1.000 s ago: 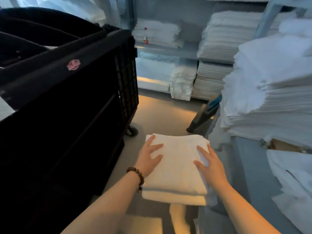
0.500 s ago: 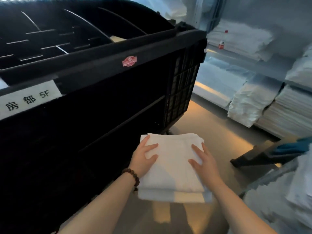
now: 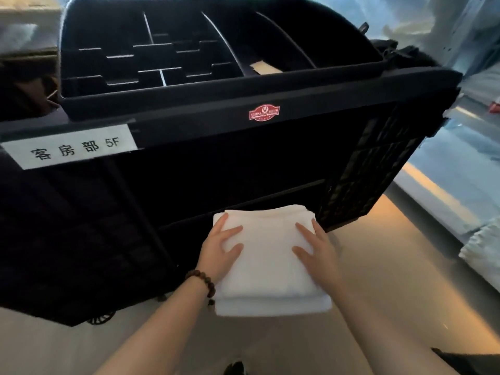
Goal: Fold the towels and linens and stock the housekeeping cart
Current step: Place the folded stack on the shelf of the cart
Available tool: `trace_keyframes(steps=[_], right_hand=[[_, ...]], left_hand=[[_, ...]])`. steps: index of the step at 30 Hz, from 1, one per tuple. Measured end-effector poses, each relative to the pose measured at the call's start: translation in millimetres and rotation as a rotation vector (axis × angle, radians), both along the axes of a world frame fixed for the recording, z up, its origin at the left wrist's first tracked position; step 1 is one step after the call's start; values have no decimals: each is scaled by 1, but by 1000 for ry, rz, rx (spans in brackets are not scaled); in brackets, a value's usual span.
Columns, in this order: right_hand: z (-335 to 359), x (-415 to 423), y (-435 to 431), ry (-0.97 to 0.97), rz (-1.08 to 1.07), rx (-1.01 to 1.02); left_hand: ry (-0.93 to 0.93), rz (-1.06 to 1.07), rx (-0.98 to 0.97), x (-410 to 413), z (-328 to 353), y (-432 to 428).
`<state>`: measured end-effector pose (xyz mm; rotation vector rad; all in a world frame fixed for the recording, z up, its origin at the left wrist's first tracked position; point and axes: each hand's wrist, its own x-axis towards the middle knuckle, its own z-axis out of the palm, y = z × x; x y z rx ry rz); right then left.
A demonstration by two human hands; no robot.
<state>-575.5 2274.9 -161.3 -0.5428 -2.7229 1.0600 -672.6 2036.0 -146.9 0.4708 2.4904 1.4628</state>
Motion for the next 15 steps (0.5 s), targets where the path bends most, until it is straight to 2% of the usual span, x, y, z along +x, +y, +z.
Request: trace_keyframes(steps=[15], right_hand=[[-42, -202, 57, 11, 208, 33]], left_hand=[[8, 180, -1, -148, -24, 45]])
